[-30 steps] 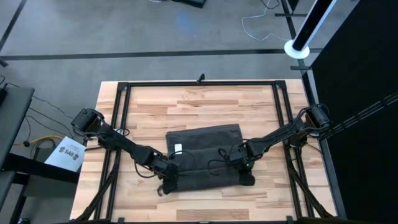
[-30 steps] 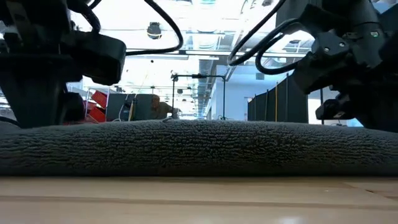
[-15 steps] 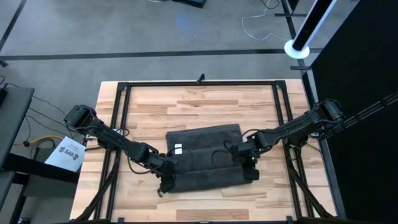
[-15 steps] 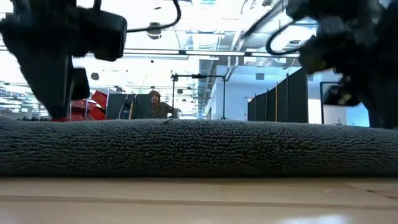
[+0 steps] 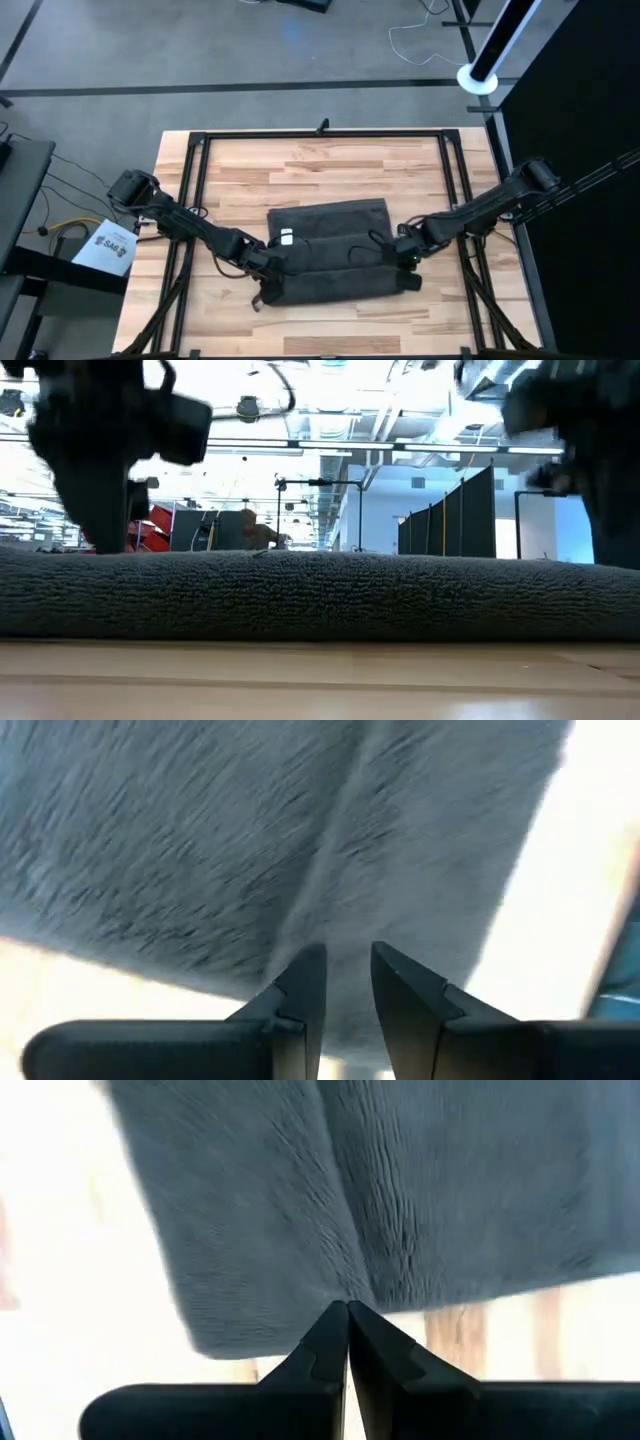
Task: Roll towel
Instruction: Roll the gray towel
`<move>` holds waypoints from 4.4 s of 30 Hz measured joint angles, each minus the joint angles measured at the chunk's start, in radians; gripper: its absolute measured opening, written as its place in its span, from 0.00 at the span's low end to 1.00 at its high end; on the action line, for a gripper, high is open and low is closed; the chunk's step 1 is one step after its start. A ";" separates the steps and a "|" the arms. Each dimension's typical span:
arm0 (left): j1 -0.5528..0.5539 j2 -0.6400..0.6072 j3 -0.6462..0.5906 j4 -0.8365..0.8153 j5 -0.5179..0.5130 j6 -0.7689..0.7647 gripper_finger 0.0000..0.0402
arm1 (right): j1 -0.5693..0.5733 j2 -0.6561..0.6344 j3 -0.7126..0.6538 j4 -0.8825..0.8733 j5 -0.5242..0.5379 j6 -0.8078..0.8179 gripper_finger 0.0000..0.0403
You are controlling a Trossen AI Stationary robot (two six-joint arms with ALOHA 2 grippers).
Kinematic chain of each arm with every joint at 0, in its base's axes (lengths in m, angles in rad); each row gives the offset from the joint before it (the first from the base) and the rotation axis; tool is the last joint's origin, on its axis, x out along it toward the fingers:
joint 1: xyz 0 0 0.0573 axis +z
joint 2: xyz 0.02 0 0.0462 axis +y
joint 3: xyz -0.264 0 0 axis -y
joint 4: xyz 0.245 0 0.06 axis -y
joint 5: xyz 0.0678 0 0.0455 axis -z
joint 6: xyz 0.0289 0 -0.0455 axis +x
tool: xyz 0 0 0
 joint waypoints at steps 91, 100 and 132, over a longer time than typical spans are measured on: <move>-0.279 0.341 0.384 -0.273 -0.297 0.467 0.54 | 0.374 0.388 0.091 0.027 0.327 0.130 0.04; -0.276 0.332 0.240 -0.188 -0.322 0.375 0.66 | 0.371 0.387 0.094 0.041 0.327 0.129 0.04; -0.232 0.151 0.288 -0.195 0.033 0.299 0.04 | 0.299 0.102 0.017 0.202 -0.119 0.147 0.04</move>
